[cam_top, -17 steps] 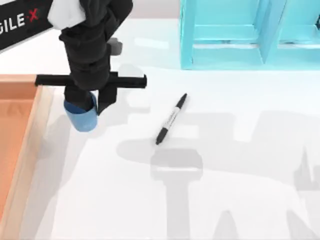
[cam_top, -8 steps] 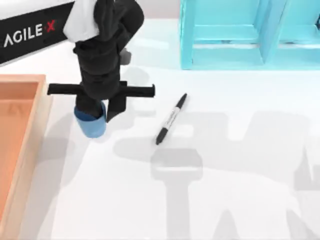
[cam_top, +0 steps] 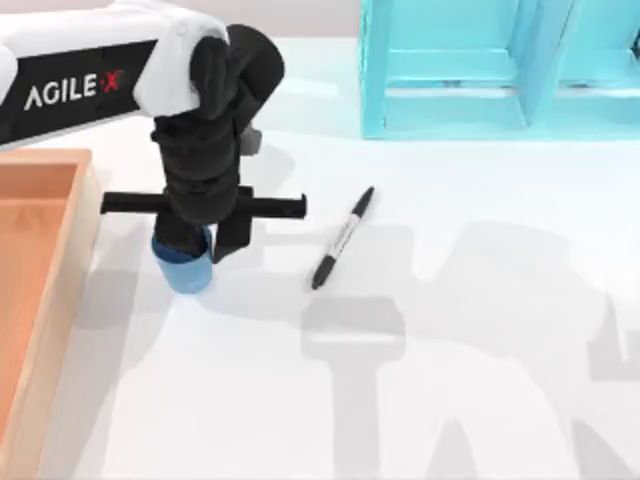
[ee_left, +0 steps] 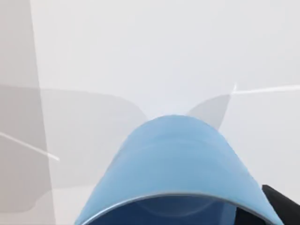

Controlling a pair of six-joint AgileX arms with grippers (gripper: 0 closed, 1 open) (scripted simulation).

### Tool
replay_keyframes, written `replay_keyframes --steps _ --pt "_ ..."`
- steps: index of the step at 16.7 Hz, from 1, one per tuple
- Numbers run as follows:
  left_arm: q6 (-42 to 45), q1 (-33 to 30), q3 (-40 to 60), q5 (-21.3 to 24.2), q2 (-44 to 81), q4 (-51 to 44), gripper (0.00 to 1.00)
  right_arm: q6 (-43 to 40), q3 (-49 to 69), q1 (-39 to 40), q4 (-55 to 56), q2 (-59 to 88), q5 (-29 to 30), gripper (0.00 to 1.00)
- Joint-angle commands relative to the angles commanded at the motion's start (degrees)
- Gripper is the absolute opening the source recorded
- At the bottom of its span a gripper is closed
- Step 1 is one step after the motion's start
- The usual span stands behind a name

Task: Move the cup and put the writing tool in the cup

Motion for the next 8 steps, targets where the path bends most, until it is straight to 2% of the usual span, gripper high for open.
replay_keyframes --steps 8 --pt "0.0 0.0 0.0 0.0 0.0 0.0 0.6 0.0 0.0 0.0 0.0 0.0 0.0 1.0"
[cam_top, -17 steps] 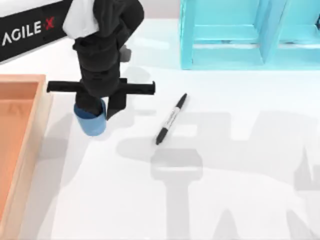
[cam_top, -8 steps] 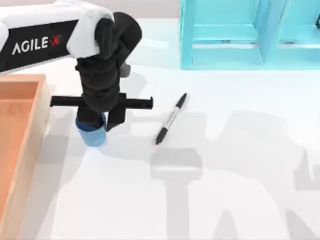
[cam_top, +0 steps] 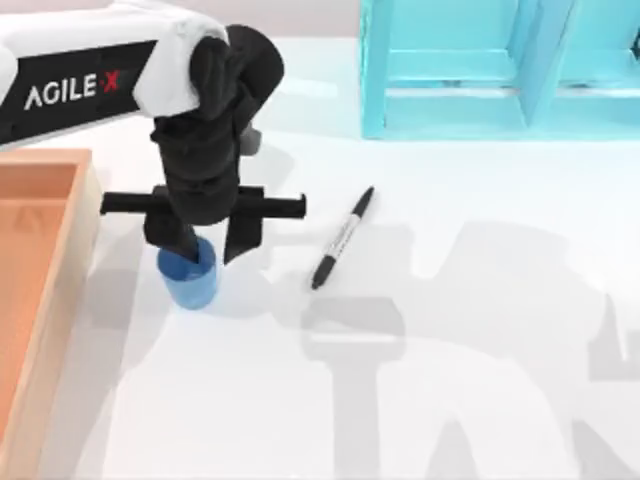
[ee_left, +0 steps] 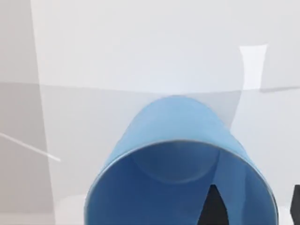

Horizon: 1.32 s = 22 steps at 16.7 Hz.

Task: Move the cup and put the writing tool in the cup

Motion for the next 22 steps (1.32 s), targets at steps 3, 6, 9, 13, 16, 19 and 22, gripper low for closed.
replay_keyframes --steps 3,6,9,13,16,19,22 --pt "0.0 0.0 0.0 0.0 0.0 0.0 0.83 0.0 0.0 0.0 0.0 0.0 0.0 1.0" --pt "0.0 0.0 0.0 0.0 0.0 0.0 1.0 0.0 0.0 0.0 0.0 0.0 0.0 1.0" --pt "0.0 0.0 0.0 0.0 0.0 0.0 1.0 0.0 0.0 0.0 0.0 0.0 0.0 1.0" --pt "0.0 0.0 0.0 0.0 0.0 0.0 1.0 0.0 0.0 0.0 0.0 0.0 0.0 1.0" --pt "0.01 -0.26 0.89 -0.09 0.05 -0.86 1.0 0.0 0.0 0.0 0.0 0.0 0.0 1.0" --pt "0.16 -0.74 6.72 -0.42 0.26 -6.41 1.0 0.0 0.0 0.0 0.0 0.0 0.0 1.0" --pt "0.14 -0.94 17.26 -0.38 0.6 -16.38 1.0 0.0 0.0 0.0 0.0 0.0 0.0 1.0"
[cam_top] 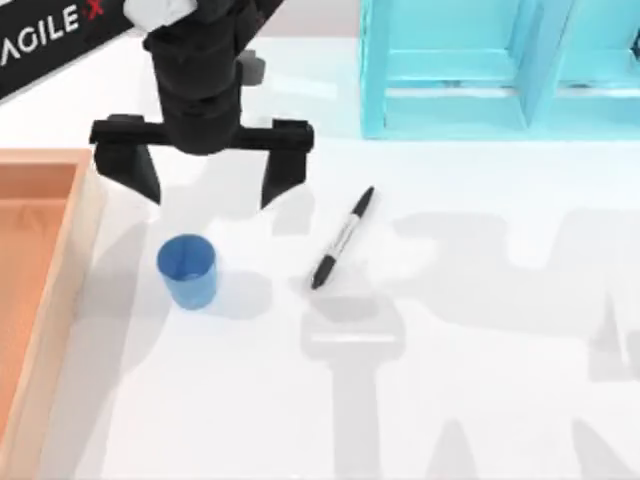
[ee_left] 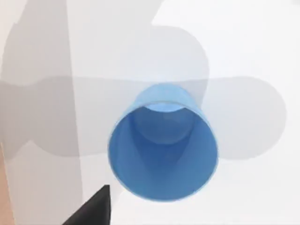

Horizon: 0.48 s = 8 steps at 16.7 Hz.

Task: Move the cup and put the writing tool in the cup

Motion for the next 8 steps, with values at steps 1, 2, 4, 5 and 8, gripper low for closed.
replay_keyframes --steps 1,2,4,5,8 --pt "-0.07 0.01 3.77 0.08 0.14 -3.75 1.0 0.0 0.0 0.0 0.0 0.0 0.0 1.0" --pt "-0.16 0.06 7.33 0.18 0.27 -7.37 1.0 0.0 0.0 0.0 0.0 0.0 0.0 1.0" --pt "-0.32 0.21 13.27 0.33 0.34 -13.44 1.0 0.0 0.0 0.0 0.0 0.0 0.0 1.0" --pt "-0.37 0.29 15.4 0.36 0.28 -15.6 1.0 0.0 0.0 0.0 0.0 0.0 0.0 1.0" --pt "-0.45 0.48 18.22 0.39 0.04 -18.46 1.0 0.0 0.0 0.0 0.0 0.0 0.0 1.0"
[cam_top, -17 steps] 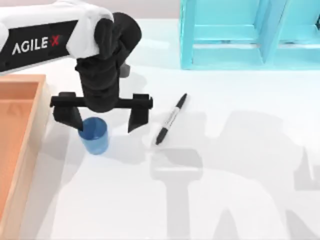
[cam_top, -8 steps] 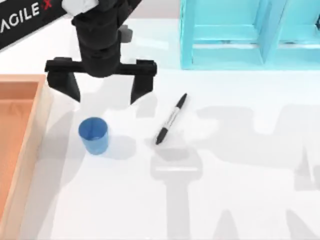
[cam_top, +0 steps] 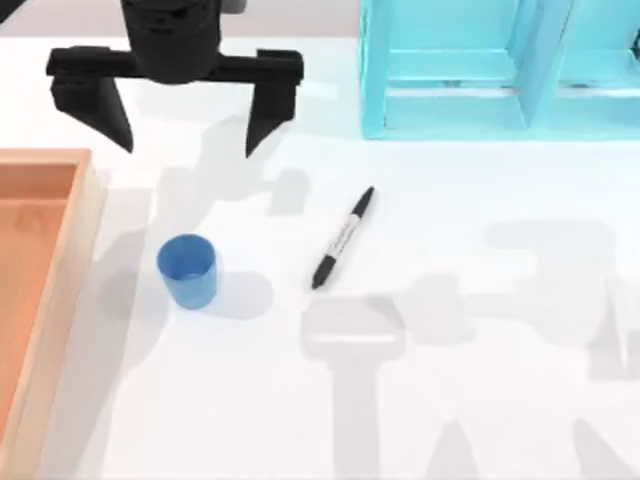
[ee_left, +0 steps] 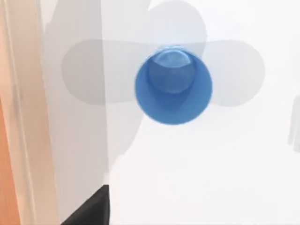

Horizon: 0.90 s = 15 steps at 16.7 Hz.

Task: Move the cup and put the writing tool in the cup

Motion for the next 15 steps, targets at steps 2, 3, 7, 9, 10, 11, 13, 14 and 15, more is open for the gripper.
replay_keyframes --steps 2,3,7,9,10,11,13,14,15 --pt "0.0 0.0 0.0 0.0 0.0 0.0 1.0 0.0 0.0 0.0 0.0 0.0 0.0 1.0" --pt "0.01 -0.13 -0.12 -0.01 -0.03 0.14 1.0 0.0 0.0 0.0 0.0 0.0 0.0 1.0" --pt "1.93 -2.61 2.29 -1.41 4.23 2.29 1.0 0.0 0.0 0.0 0.0 0.0 0.0 1.0" --pt "4.31 -5.55 4.88 -3.01 9.66 4.87 1.0 0.0 0.0 0.0 0.0 0.0 0.0 1.0" --pt "5.67 -7.2 6.29 -3.91 12.81 6.36 1.0 0.0 0.0 0.0 0.0 0.0 0.0 1.0" --pt "7.06 -8.88 7.72 -4.82 15.95 7.9 1.0 0.0 0.0 0.0 0.0 0.0 0.0 1.0" --pt "9.63 -11.95 10.27 -6.53 21.33 10.83 1.0 0.0 0.0 0.0 0.0 0.0 0.0 1.0" --pt "10.68 -13.19 11.27 -7.24 23.28 12.07 1.0 0.0 0.0 0.0 0.0 0.0 0.0 1.0" --pt "11.47 -14.12 12.02 -7.78 24.62 13.0 1.0 0.0 0.0 0.0 0.0 0.0 0.0 1.0"
